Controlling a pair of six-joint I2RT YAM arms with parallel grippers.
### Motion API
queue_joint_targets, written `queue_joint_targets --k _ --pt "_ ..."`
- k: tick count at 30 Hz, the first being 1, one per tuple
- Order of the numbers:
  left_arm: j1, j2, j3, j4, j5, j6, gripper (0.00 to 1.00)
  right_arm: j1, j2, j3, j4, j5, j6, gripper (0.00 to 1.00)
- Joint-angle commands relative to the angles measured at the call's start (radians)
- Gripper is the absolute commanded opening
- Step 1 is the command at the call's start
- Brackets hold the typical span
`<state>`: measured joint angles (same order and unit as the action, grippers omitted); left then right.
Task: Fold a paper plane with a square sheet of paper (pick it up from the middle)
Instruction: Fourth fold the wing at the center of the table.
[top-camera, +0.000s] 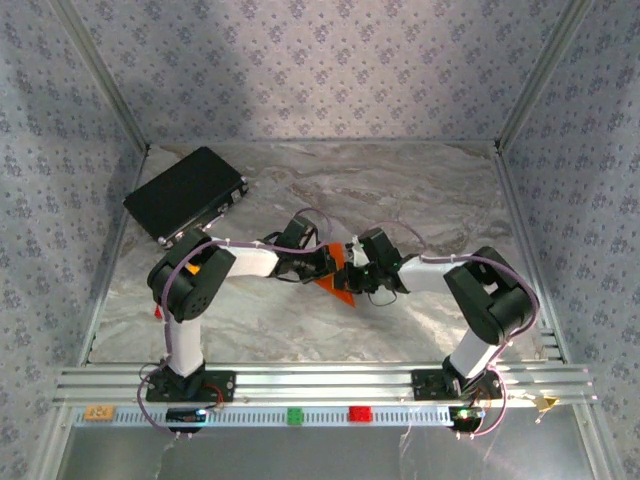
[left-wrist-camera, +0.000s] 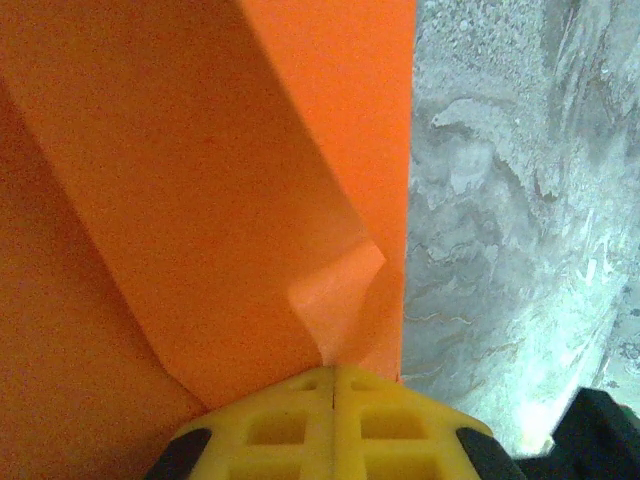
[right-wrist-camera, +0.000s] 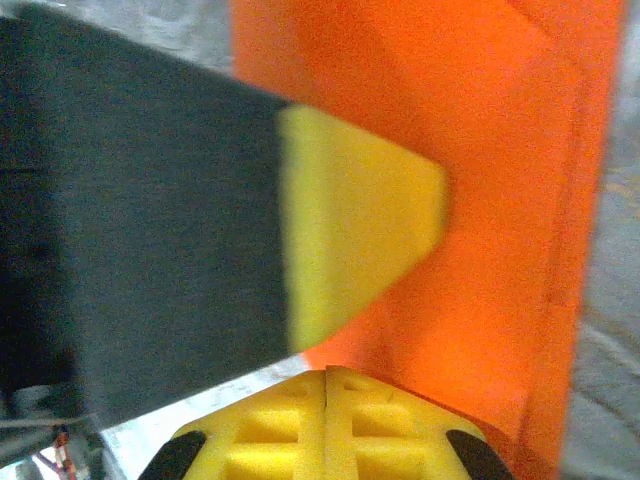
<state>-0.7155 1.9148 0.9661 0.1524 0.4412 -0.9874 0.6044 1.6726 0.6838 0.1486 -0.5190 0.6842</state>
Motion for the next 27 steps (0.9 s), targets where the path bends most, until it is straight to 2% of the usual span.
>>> queue_joint_targets --k 1,9,13,18,22,27 --pt "-0.001 0.047 -0.008 -0.089 -0.040 0.017 0.00 -0.017 0.016 -0.025 0.000 0.028 0.008 0.05" --pt "0.016 0.050 -0.027 -0.073 -0.042 0.016 0.00 -0.068 0.011 -0.152 0.146 -0.094 0.093 0.05" --pt "0.022 0.054 -0.034 -0.071 -0.039 0.016 0.00 -0.074 -0.002 -0.176 0.148 -0.122 0.086 0.06" --pt "0.025 0.054 -0.035 -0.068 -0.039 0.017 0.00 -0.087 -0.079 -0.199 0.104 -0.106 0.071 0.07" --pt "0.025 0.055 -0.035 -0.066 -0.036 0.016 0.00 -0.076 -0.148 -0.131 -0.040 -0.064 0.009 0.07" --pt "0.025 0.052 -0.036 -0.064 -0.034 0.017 0.00 -0.044 -0.133 -0.073 -0.073 -0.046 -0.022 0.07"
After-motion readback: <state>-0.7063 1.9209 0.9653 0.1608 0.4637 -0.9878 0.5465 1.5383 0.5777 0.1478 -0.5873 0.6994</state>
